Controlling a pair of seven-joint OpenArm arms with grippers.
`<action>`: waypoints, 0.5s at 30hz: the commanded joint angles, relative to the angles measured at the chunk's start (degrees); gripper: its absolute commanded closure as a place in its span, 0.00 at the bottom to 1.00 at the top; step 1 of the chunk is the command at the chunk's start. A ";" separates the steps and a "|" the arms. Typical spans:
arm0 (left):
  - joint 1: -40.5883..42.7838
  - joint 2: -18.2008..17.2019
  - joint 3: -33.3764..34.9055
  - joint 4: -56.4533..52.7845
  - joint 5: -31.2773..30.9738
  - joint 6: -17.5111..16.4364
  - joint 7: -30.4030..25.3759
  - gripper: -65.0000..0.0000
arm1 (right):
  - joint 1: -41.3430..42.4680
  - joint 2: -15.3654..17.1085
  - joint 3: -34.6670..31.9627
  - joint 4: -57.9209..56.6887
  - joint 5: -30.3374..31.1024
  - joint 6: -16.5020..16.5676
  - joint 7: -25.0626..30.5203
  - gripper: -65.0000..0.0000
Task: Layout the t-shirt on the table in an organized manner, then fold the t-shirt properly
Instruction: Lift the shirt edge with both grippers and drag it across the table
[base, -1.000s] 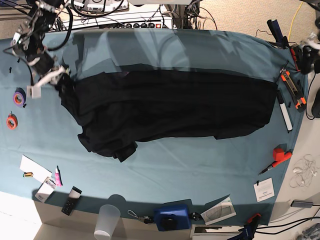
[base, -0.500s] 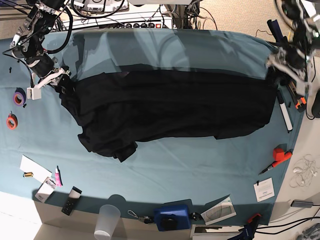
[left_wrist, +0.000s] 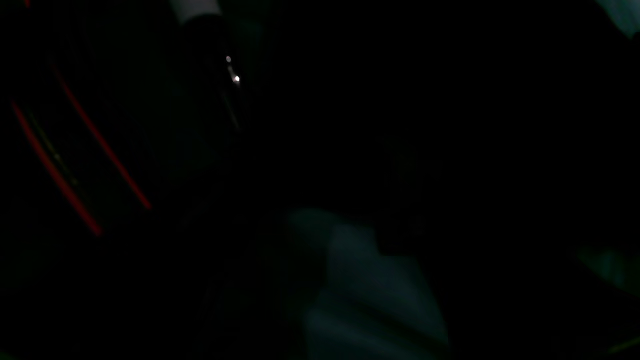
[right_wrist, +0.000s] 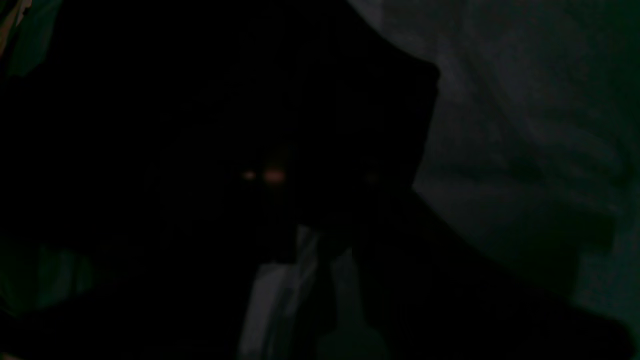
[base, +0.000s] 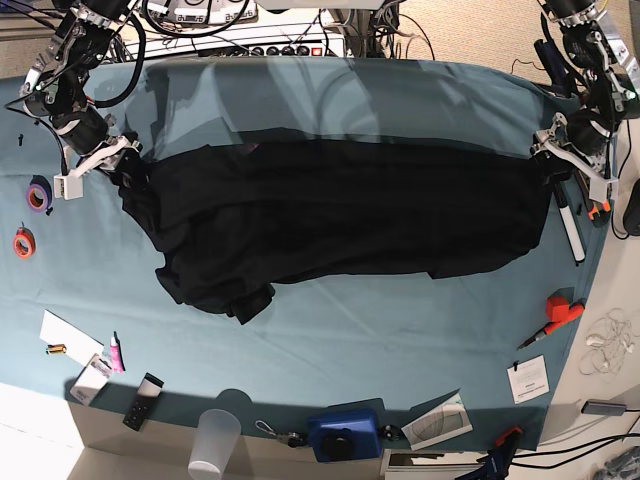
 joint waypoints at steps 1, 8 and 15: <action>0.15 -0.48 0.04 0.35 -0.52 0.17 1.31 0.55 | 0.52 0.96 0.28 0.79 1.40 0.13 1.27 0.88; 0.15 -0.48 0.04 0.61 -3.34 -0.55 6.01 1.00 | 0.55 1.14 1.51 0.81 1.40 0.15 0.20 1.00; 0.13 -0.48 -1.81 4.72 -5.73 -0.70 8.48 1.00 | 0.48 1.29 12.87 0.81 6.12 1.41 -3.74 1.00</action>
